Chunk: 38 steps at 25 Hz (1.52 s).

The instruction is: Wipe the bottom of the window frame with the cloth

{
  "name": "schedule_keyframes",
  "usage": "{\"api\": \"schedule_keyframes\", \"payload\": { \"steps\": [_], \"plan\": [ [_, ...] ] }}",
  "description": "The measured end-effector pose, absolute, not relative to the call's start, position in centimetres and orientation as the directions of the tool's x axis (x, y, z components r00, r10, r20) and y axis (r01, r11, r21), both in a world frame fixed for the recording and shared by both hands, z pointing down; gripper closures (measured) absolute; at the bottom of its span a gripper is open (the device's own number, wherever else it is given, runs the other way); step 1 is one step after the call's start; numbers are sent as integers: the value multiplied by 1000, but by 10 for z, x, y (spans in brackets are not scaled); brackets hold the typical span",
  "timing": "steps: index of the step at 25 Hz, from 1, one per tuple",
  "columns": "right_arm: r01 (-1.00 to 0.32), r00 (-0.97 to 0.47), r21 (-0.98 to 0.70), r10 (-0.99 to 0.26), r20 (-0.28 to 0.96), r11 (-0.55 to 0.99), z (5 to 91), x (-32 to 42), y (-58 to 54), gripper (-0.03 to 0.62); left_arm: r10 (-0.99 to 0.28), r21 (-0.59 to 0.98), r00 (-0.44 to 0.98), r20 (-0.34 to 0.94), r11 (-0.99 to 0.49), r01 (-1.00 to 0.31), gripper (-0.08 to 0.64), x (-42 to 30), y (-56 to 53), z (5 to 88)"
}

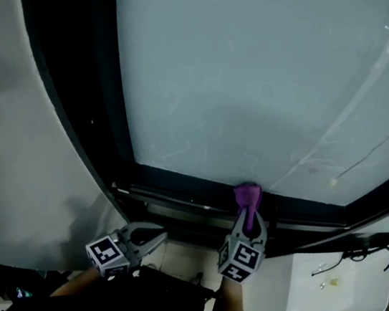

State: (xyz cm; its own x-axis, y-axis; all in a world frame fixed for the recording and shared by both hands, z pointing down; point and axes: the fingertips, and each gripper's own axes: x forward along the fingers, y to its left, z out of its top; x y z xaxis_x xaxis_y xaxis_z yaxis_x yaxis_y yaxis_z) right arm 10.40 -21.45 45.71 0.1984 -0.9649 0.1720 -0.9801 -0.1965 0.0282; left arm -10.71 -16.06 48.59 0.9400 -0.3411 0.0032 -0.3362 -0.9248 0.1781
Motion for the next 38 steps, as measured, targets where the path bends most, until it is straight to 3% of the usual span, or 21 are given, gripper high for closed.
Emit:
{"api": "schedule_keyframes", "payload": {
  "steps": [10,23,38],
  "plan": [
    [-989,128,89,-986,103,-119,468,125,-200,526,-398,165,917,-14,-906,-391,560,-67,-158,477],
    [-945,-17,321,-989,146,64,467,163,-189,526,-450,187,893,-18,-879,-439,560,-17,-156,474],
    [-886,9,459,-984,177,74,455,202,-193,525,-472,190,881,-9,-866,-462,560,-3,-156,478]
  ]
}}
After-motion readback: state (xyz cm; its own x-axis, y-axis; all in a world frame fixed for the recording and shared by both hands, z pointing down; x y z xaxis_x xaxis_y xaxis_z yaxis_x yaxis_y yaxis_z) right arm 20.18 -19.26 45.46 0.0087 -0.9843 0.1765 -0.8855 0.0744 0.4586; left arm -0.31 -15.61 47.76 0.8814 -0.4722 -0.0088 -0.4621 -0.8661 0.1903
